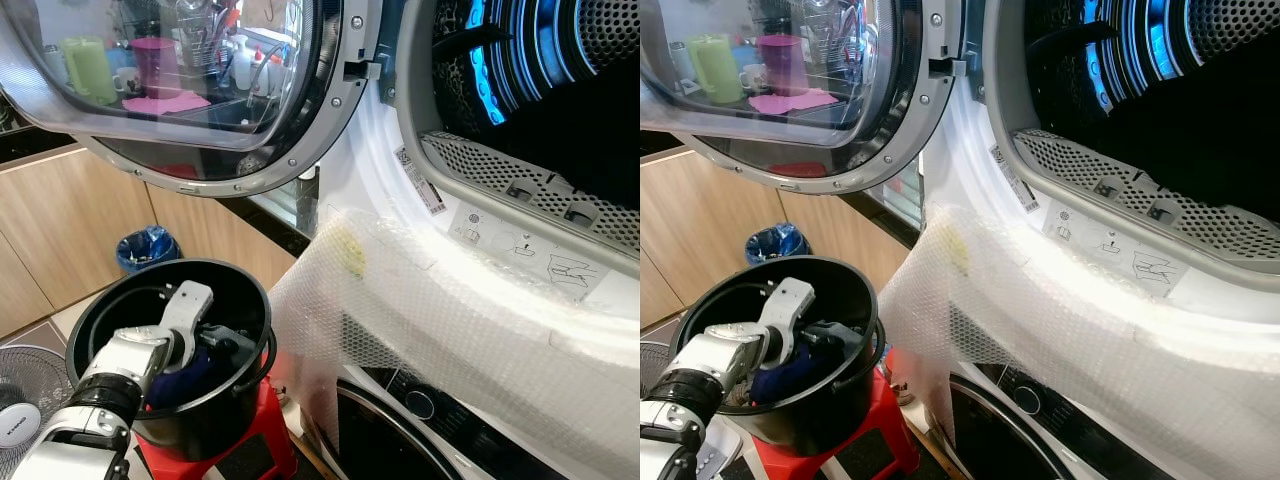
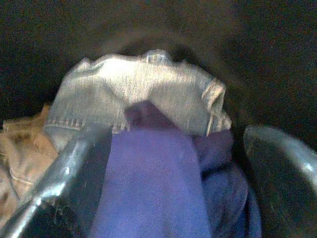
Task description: Clothes washing
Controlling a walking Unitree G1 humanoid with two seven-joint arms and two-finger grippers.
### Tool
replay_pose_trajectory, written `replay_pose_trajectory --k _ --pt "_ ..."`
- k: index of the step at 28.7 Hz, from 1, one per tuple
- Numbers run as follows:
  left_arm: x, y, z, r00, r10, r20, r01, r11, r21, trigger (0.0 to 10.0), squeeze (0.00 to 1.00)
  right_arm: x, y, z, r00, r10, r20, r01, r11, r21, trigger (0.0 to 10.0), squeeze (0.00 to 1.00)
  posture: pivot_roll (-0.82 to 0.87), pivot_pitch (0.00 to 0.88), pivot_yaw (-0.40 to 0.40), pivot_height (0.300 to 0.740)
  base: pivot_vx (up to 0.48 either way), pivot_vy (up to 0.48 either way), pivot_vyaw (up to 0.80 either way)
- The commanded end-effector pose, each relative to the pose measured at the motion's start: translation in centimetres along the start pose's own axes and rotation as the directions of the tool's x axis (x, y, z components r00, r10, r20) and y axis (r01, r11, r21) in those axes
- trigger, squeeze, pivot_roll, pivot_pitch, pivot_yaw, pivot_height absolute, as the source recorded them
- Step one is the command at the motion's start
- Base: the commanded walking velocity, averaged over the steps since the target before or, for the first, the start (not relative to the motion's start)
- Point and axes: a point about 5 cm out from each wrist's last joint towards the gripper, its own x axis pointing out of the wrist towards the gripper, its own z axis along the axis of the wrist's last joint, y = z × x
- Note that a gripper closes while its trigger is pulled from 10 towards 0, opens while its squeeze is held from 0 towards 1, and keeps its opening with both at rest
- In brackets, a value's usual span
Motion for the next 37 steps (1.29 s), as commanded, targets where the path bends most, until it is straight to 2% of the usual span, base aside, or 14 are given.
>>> replay_pose_trajectory --k 1,2,3,4,8,9,10,14,19,23,30,31,32,37 --pt "-0.2 0.4 -0.6 0.999 0.001 -0.054 0.001 1.000 0.028 10.0 1.00 0.0 -0.2 0.0 1.000 -0.004 -0.002 0.004 1.000 0.005 10.0 0.00 0.20 0.096 -0.063 0.740 0.000 0.000 0.00" --pt "-0.2 0.4 -0.6 0.998 -0.006 -0.065 0.008 0.999 0.038 10.0 1.00 0.0 -0.1 0.0 1.000 -0.004 -0.003 0.004 1.000 0.007 10.0 0.00 0.20 0.095 -0.059 0.740 0.000 0.000 0.00" --pt "-0.4 0.6 -0.6 0.996 0.007 -0.084 0.000 0.996 0.086 10.0 1.00 0.0 -0.1 0.0 1.000 -0.002 -0.005 0.002 1.000 0.009 10.0 0.00 0.20 0.094 -0.054 0.740 0.000 0.000 0.00" --pt "-0.6 1.2 -0.6 0.994 0.054 -0.100 -0.035 0.982 0.184 10.0 1.00 0.0 0.0 0.0 1.000 0.000 -0.007 0.000 1.000 0.011 10.0 0.00 0.20 0.092 -0.053 0.740 0.000 0.000 0.00" --pt "-1.1 2.1 0.2 0.988 0.118 -0.099 -0.079 0.939 0.335 10.0 1.00 0.0 0.1 0.0 1.000 0.004 -0.011 -0.004 1.000 0.016 10.0 0.00 0.20 0.091 -0.049 0.740 0.000 0.000 0.00" --pt "-1.1 2.2 0.4 0.988 0.123 -0.097 -0.081 0.932 0.354 10.0 0.78 0.0 0.1 0.0 1.000 0.004 -0.011 -0.004 1.000 0.017 10.0 0.00 0.20 0.092 -0.049 0.740 0.000 0.000 0.00" --pt "-1.1 2.2 0.5 0.987 0.127 -0.099 -0.080 0.921 0.381 10.0 0.00 0.0 0.1 0.0 1.000 0.005 -0.012 -0.004 1.000 0.018 10.0 0.00 0.20 0.093 -0.049 0.740 0.000 0.000 0.00" --pt "-0.7 1.8 -0.1 0.987 0.122 -0.103 -0.070 0.913 0.402 10.0 0.00 0.0 0.2 0.0 1.000 0.007 -0.011 -0.007 1.000 0.016 10.0 0.00 0.20 0.093 -0.049 0.740 0.000 0.000 0.00" --pt "0.5 0.0 -2.4 0.983 0.067 -0.172 0.007 0.918 0.397 10.0 0.00 0.1 0.1 0.1 1.000 0.009 -0.010 -0.009 1.000 0.004 10.0 0.00 0.19 0.090 -0.051 0.740 0.000 0.000 0.00" --pt "0.9 -0.6 -2.8 0.980 0.057 -0.190 0.028 0.909 0.417 10.0 0.00 0.1 0.0 0.3 1.000 0.008 -0.007 -0.009 1.000 -0.010 10.0 0.00 0.19 0.092 -0.051 0.740 0.000 0.000 0.00" --pt "0.5 0.2 -3.6 0.964 0.066 -0.259 0.066 0.880 0.471 10.0 0.00 0.1 0.0 0.4 1.000 0.021 -0.005 -0.021 1.000 -0.021 10.0 0.00 0.19 0.093 -0.051 0.740 0.000 0.000 0.00" --pt "0.1 1.1 -4.1 0.951 0.114 -0.289 0.063 0.839 0.541 10.0 0.00 0.1 0.1 0.5 1.000 0.027 -0.007 -0.027 0.999 -0.023 10.0 0.00 0.19 0.093 -0.051 0.740 0.000 0.000 0.00" --pt "0.0 1.4 -4.2 0.947 0.134 -0.293 0.056 0.827 0.560 10.0 0.00 0.1 0.1 0.5 1.000 0.029 -0.008 -0.029 0.999 -0.024 10.0 0.00 0.19 0.093 -0.051 0.740 0.000 0.000 0.00" --pt "-0.2 1.9 -4.3 0.941 0.177 -0.287 0.031 0.802 0.597 10.0 0.00 0.1 0.2 0.5 0.999 0.033 -0.008 -0.033 0.999 -0.027 10.0 0.00 0.20 0.093 -0.052 0.740 0.000 0.000 0.00"
